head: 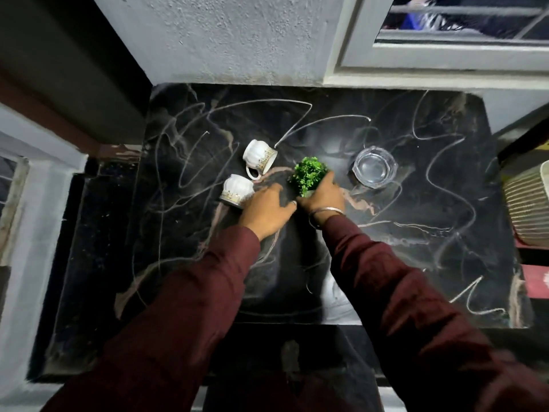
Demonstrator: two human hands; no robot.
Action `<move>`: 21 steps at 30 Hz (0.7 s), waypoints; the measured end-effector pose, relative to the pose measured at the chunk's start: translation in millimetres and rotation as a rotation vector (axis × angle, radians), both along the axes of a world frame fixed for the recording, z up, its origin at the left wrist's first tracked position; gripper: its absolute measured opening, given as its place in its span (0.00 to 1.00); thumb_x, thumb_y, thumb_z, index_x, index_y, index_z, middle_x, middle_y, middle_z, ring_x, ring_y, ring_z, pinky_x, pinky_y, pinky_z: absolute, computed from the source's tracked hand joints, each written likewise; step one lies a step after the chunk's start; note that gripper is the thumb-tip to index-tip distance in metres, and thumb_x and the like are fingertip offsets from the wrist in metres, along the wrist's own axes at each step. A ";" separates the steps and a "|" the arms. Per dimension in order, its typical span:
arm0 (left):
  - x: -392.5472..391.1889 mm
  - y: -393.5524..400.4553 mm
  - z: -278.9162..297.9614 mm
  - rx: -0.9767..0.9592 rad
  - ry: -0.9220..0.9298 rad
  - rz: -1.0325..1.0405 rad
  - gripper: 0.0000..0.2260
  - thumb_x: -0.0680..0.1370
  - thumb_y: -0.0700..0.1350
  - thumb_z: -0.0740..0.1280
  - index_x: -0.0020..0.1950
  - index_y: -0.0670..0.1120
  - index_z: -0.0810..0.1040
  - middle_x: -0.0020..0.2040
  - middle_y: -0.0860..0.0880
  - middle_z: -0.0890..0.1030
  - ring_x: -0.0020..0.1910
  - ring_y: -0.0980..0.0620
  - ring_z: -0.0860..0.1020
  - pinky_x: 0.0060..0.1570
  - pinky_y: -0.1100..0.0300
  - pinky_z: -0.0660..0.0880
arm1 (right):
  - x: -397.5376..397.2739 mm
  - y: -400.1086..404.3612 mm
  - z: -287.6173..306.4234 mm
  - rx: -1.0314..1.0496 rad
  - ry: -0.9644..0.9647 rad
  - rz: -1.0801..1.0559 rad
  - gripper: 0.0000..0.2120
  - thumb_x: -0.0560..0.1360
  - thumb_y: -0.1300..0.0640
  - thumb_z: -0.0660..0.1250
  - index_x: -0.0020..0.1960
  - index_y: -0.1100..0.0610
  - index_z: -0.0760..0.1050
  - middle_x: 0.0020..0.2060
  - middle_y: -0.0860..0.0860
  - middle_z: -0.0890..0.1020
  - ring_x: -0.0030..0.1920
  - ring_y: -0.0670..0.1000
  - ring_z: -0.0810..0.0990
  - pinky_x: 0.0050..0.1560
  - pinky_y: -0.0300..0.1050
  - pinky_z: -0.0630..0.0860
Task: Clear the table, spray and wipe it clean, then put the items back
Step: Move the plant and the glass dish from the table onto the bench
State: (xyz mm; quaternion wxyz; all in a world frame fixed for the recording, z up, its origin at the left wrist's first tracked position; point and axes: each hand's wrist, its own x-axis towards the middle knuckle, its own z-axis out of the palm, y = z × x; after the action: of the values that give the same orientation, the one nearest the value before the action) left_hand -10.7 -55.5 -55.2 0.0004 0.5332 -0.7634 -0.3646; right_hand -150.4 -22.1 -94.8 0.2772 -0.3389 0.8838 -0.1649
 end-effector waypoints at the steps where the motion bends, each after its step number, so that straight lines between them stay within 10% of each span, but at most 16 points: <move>1: -2.9 0.9 -1.9 0.017 -0.014 -0.009 0.22 0.78 0.54 0.67 0.65 0.41 0.75 0.62 0.40 0.80 0.62 0.41 0.77 0.60 0.51 0.73 | -1.8 0.2 -0.3 -0.027 -0.049 -0.027 0.37 0.64 0.50 0.76 0.63 0.62 0.61 0.55 0.62 0.79 0.54 0.62 0.79 0.55 0.52 0.75; 6: -23.9 0.5 0.3 0.534 0.478 0.397 0.15 0.78 0.57 0.68 0.59 0.49 0.78 0.54 0.46 0.81 0.52 0.44 0.79 0.54 0.53 0.74 | -11.0 0.5 11.4 -0.350 -0.654 -0.374 0.20 0.62 0.55 0.74 0.52 0.56 0.76 0.47 0.56 0.82 0.48 0.54 0.80 0.56 0.53 0.78; 10: -43.6 -4.4 -2.8 0.731 0.631 0.437 0.17 0.79 0.53 0.68 0.63 0.44 0.78 0.56 0.44 0.84 0.48 0.48 0.83 0.56 0.53 0.80 | -25.8 8.1 16.8 -0.356 -1.021 -0.491 0.22 0.50 0.62 0.67 0.45 0.63 0.76 0.36 0.60 0.78 0.38 0.58 0.77 0.37 0.49 0.77; 14: -63.2 -5.5 -10.7 0.730 0.624 0.400 0.12 0.77 0.45 0.73 0.58 0.42 0.80 0.52 0.47 0.85 0.51 0.52 0.84 0.52 0.56 0.81 | -48.3 12.4 21.5 -0.222 -0.711 -0.287 0.10 0.51 0.62 0.64 0.33 0.59 0.74 0.22 0.44 0.76 0.31 0.49 0.72 0.32 0.38 0.70; 17: -75.5 -2.8 -15.7 0.681 0.647 0.443 0.06 0.75 0.39 0.74 0.48 0.47 0.79 0.41 0.56 0.85 0.41 0.62 0.83 0.40 0.67 0.79 | -65.9 10.0 16.6 -0.313 -0.584 -0.223 0.17 0.63 0.67 0.62 0.50 0.60 0.79 0.39 0.50 0.83 0.42 0.45 0.81 0.46 0.37 0.77; 21: -84.8 -2.0 -22.3 0.624 0.626 0.555 0.09 0.74 0.37 0.74 0.44 0.48 0.77 0.41 0.54 0.82 0.38 0.62 0.82 0.39 0.67 0.77 | -101.6 16.8 6.3 -0.332 0.133 -0.217 0.20 0.65 0.59 0.64 0.57 0.60 0.75 0.53 0.58 0.79 0.54 0.59 0.76 0.57 0.50 0.73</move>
State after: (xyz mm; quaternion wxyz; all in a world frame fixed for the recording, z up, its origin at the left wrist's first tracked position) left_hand -95.5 -57.6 -77.5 0.1663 0.5557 -0.4119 -0.7028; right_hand -252.0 -5.3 -88.5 0.1393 -0.2931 0.8921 -0.3144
